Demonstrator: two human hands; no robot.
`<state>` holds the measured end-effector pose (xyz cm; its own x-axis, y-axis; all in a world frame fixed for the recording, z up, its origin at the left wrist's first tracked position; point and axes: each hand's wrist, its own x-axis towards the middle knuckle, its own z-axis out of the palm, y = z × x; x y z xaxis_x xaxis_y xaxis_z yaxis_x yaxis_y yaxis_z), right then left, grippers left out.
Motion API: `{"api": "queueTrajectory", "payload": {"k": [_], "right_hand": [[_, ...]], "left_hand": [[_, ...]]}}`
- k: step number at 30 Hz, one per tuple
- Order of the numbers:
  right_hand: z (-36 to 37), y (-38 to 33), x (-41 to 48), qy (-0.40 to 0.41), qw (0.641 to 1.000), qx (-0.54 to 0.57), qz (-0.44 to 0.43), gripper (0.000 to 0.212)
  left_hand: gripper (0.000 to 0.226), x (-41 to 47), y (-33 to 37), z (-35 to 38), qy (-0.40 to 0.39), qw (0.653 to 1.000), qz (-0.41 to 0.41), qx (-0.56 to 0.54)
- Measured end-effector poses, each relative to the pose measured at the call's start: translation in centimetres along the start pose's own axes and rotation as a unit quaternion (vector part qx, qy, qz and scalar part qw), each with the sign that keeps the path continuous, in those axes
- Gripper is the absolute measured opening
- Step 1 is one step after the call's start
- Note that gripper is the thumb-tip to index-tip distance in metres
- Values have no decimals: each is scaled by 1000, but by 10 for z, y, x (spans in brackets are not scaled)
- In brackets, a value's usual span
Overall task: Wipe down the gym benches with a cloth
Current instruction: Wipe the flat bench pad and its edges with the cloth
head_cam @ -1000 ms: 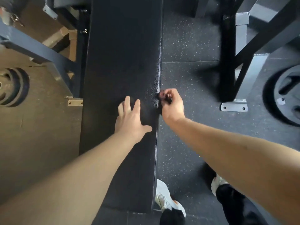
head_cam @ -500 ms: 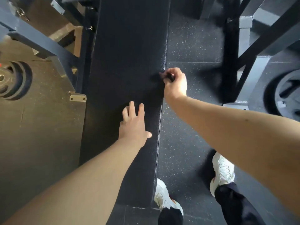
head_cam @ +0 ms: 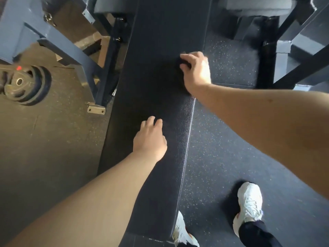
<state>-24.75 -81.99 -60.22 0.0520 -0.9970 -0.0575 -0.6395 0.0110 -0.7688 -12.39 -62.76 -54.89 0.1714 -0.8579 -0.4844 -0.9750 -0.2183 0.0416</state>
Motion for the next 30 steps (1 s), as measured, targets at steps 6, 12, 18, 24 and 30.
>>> {"api": "queueTrajectory", "payload": {"k": [6, 12, 18, 24, 30], "right_hand": [[59, 0, -99, -177, 963, -86, -182, 56], [53, 29, -112, -246, 801, -208, -504, 58], [35, -4, 9, -80, 903, -332, -258, 51], [87, -38, -36, -144, 932, -261, -209, 59], [90, -27, -103, -308, 807, -230, -448, 60]], "left_hand": [[54, 2, -21, -4, 5, 998, -55, -27], [40, -6, -43, -7, -6, 996, -86, -26], [46, -5, -60, -6, 10, 996, -81, -34], [51, -10, -78, 0, 5, 994, -102, -26], [48, -19, -79, -7, -9, 993, -115, -20]]}}
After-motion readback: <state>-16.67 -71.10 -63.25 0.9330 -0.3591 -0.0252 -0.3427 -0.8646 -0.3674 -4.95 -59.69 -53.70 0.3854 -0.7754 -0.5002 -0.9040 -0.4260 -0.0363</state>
